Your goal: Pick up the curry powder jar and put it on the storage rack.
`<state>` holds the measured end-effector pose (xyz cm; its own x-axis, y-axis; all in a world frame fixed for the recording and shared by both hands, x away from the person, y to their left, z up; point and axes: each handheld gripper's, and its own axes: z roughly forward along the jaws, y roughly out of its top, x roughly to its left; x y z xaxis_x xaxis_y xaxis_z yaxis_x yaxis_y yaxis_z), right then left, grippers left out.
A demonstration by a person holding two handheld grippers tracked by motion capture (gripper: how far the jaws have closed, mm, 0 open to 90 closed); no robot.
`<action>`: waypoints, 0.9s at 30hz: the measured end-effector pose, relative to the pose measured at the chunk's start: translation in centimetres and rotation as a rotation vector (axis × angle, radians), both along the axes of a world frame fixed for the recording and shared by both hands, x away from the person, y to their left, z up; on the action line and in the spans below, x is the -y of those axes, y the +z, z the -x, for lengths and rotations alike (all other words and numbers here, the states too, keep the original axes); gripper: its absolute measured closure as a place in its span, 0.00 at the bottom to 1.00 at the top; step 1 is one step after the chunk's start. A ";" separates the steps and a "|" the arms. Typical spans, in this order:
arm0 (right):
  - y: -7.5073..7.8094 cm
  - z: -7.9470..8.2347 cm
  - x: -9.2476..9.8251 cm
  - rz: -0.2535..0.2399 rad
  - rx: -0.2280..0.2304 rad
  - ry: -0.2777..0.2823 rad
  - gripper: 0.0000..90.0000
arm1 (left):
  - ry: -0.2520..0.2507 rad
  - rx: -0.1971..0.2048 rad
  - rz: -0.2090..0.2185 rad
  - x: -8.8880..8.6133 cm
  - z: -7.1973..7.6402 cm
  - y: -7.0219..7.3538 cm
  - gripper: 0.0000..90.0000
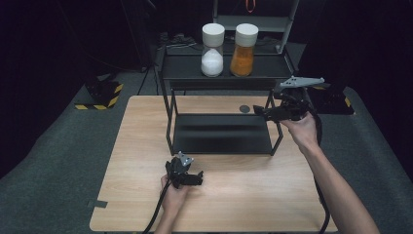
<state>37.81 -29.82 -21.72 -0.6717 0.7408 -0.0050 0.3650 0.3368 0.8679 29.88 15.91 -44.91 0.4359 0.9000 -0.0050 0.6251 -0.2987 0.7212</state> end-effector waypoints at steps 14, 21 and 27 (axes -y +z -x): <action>-2.1 0.4 0.1 -0.007 -0.009 -0.009 0.06 | 0.000 0.000 0.000 0.0 0.0 0.0 0.04; -3.1 0.4 0.2 -0.011 -0.026 -0.017 0.06 | 0.000 0.000 0.000 0.0 0.0 0.0 0.04; -3.8 0.5 0.2 -0.006 -0.035 -0.016 0.06 | 0.000 0.000 0.000 0.0 0.0 0.0 0.04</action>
<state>37.29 -30.01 -25.55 -0.6594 0.7514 0.0227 0.4006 0.3256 0.8564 29.88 15.91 -44.91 0.4359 0.9000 -0.0044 0.6248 -0.2990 0.7213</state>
